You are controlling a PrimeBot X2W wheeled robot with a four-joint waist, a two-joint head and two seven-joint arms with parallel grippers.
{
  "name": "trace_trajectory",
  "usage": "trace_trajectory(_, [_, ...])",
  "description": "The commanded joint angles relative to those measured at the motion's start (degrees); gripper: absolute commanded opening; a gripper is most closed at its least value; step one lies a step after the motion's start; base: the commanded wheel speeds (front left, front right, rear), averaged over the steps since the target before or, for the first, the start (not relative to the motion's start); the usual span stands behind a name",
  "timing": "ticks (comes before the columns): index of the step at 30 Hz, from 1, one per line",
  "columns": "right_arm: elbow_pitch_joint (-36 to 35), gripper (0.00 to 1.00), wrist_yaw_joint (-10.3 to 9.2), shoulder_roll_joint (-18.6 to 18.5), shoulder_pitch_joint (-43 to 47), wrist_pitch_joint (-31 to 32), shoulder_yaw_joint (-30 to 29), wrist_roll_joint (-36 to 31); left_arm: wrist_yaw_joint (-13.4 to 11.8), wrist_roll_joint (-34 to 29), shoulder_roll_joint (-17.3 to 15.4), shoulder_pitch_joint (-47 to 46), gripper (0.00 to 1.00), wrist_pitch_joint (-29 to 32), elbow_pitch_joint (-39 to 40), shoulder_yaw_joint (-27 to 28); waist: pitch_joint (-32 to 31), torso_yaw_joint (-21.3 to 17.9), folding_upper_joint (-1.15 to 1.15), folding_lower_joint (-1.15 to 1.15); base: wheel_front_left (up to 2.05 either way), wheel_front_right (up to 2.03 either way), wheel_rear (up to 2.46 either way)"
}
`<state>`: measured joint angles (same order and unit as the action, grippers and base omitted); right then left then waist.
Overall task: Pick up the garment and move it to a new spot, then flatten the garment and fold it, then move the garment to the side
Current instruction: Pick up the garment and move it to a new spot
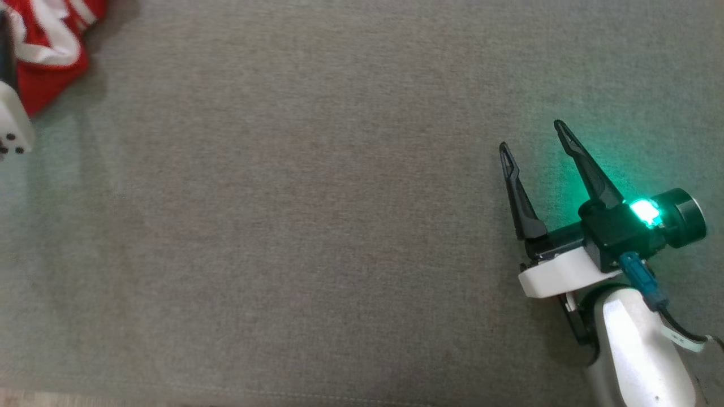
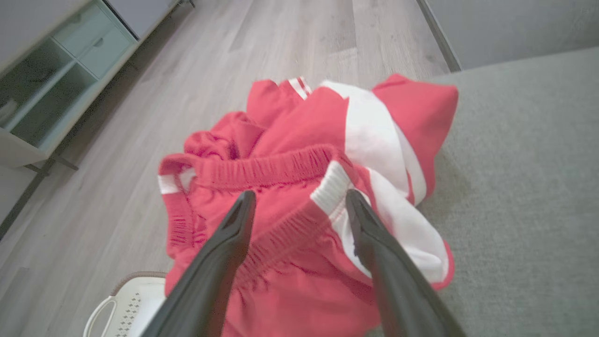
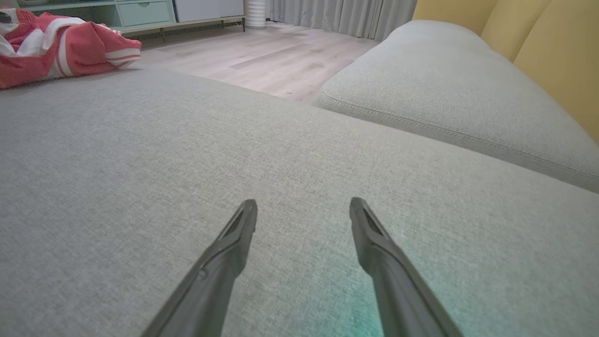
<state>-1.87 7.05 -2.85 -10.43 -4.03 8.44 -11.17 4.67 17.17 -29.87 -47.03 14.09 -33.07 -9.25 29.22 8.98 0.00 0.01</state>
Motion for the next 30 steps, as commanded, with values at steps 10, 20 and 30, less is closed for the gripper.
trace_trajectory(10, [-2.8,1.0,0.44,0.0,0.0,0.3,0.7,-0.9,1.6,-1.3,-4.4,-5.7,0.06,-0.5,-8.6,-1.8,2.1,-1.8,0.0,-0.01,0.0,0.0,0.0])
trace_trajectory(20, [1.0,1.0,0.44,0.0,-0.5,-1.6,1.5,2.2,2.7,0.0,-7.1,-7.3,0.0,-3.7,-11.4,-5.7,-4.9,-2.0,0.0,-0.01,0.0,0.0,0.0])
trace_trajectory(30, [6.4,1.0,0.44,0.0,2.0,-4.4,0.8,6.5,2.8,4.2,-10.6,-10.8,0.0,-2.1,-2.4,-14.2,-16.6,-3.9,0.0,-0.01,0.0,0.0,0.0])
